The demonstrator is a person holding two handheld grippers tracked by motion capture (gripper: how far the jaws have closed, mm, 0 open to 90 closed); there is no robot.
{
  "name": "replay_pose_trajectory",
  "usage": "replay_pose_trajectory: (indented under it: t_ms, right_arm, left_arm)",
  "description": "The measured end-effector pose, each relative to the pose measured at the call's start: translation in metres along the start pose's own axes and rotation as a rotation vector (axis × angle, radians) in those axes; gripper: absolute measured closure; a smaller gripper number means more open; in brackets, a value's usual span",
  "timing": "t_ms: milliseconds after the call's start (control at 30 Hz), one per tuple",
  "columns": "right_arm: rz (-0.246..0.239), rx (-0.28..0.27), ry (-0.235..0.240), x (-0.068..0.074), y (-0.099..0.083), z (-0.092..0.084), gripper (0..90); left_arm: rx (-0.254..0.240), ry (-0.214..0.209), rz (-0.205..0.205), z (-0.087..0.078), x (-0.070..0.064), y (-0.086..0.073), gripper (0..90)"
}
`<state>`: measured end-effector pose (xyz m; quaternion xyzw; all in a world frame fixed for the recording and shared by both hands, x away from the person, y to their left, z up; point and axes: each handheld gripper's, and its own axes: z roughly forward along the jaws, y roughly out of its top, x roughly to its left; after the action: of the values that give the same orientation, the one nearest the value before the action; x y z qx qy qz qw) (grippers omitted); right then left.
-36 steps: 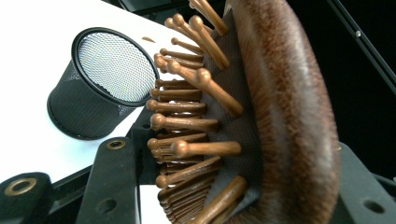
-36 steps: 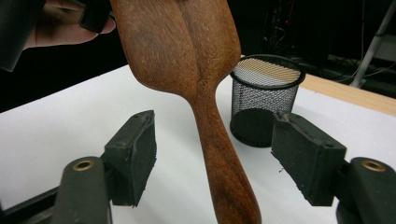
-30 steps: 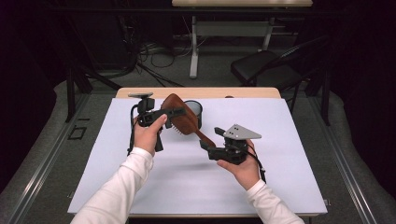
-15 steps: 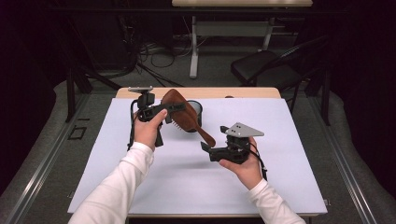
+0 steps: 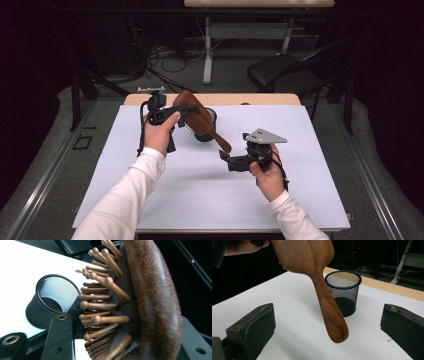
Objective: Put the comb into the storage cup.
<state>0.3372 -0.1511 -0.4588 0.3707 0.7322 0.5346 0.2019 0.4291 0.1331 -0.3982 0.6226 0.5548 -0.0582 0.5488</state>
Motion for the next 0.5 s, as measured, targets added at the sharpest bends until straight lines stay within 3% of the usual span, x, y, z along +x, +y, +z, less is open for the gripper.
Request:
replay_pose_trajectory:
  t_ms: [200,500]
  right_arm:
    - [-0.001,-0.013,0.003,-0.001,0.002,0.001,0.0]
    - [0.012,-0.044,-0.032,-0.008,0.005,-0.002,0.0]
  left_arm:
    - [-0.006,0.006,0.001,-0.001,0.0,0.004,48.5]
    - [-0.012,0.0,0.012,-0.001,0.0,0.012,48.5]
